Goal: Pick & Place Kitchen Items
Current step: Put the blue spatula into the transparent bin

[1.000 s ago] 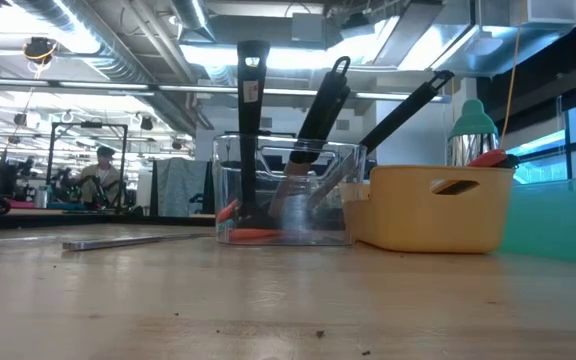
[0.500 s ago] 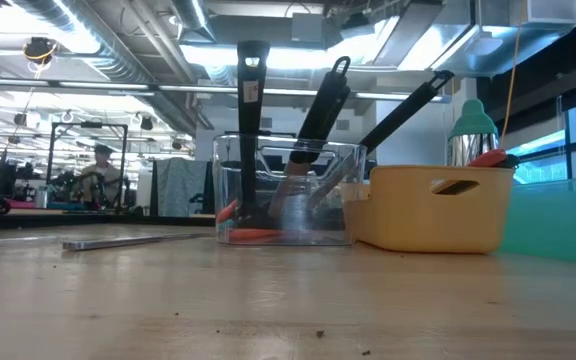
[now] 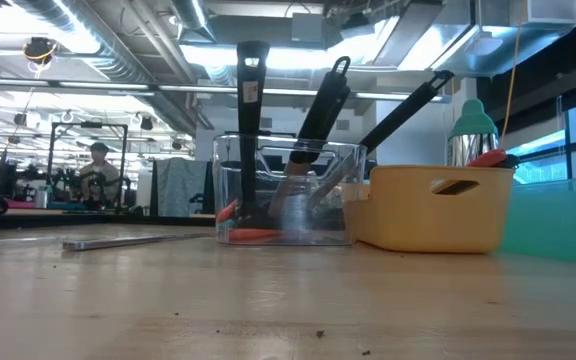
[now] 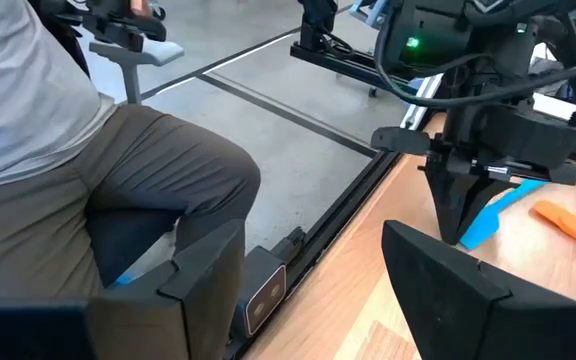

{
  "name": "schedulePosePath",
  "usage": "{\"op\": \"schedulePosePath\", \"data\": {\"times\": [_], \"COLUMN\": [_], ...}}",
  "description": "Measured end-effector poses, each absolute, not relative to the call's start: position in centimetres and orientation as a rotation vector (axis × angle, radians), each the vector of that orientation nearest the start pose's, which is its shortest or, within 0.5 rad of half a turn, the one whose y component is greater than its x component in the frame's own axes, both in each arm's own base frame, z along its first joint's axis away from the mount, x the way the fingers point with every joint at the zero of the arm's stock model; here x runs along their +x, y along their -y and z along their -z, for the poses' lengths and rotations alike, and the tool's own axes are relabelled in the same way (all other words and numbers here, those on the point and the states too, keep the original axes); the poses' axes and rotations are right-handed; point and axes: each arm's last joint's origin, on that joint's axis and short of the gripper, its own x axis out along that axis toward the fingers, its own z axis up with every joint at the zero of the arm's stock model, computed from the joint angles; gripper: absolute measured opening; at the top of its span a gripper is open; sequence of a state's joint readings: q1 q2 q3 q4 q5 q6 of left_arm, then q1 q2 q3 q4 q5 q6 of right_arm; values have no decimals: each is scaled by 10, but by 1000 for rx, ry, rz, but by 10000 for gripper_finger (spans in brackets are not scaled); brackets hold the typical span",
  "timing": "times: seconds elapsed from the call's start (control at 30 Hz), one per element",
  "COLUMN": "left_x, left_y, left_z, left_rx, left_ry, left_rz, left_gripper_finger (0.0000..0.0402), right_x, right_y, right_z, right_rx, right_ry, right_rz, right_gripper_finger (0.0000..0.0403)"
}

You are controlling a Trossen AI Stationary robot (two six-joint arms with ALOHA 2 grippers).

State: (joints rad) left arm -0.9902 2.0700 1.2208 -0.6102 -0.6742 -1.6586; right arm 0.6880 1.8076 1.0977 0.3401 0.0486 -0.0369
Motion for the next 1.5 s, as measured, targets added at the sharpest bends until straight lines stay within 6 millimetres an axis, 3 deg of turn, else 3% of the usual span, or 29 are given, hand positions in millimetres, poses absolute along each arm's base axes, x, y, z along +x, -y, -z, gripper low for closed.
{"op": "schedulePosePath", "data": {"times": [0.13, 0.23, 0.3, 0.37, 0.5, 0.6, 0.7, 0.93, 1.27, 1.5], "left_x": [224, 221, 214, 209, 190, 180, 169, 158, 170, 172], "left_y": [288, 287, 283, 283, 278, 279, 281, 281, 268, 257], "left_z": [-103, -114, -132, -160, -176, -191, -188, -189, -169, -161], "left_rx": [-413, -363, -316, -377, -372, -432, -321, -4, 17, 73], "left_ry": [-827, -772, -709, -689, -810, -1015, -1168, -1270, -1359, -1384], "left_rz": [-520, -524, -546, -545, -579, -534, -472, -271, -209, -217], "left_gripper_finger": [2, 2, 2, 2, 2, 2, 3, 24, 125, 144], "right_x": [308, 307, 306, 305, 304, 304, 304, 305, 306, 306], "right_y": [-251, -252, -253, -253, -255, -255, -255, -254, -253, -252], "right_z": [-211, -211, -211, -211, -210, -210, -210, -211, -211, -210], "right_rx": [-167, -167, -168, -168, -155, -155, -155, -152, -151, -157], "right_ry": [-341, -341, -344, -344, -353, -353, -353, -347, -347, -361], "right_rz": [-638, -641, -645, -646, -646, -646, -646, -645, -637, -637], "right_gripper_finger": [240, 240, 240, 240, 240, 240, 240, 241, 241, 241]}}
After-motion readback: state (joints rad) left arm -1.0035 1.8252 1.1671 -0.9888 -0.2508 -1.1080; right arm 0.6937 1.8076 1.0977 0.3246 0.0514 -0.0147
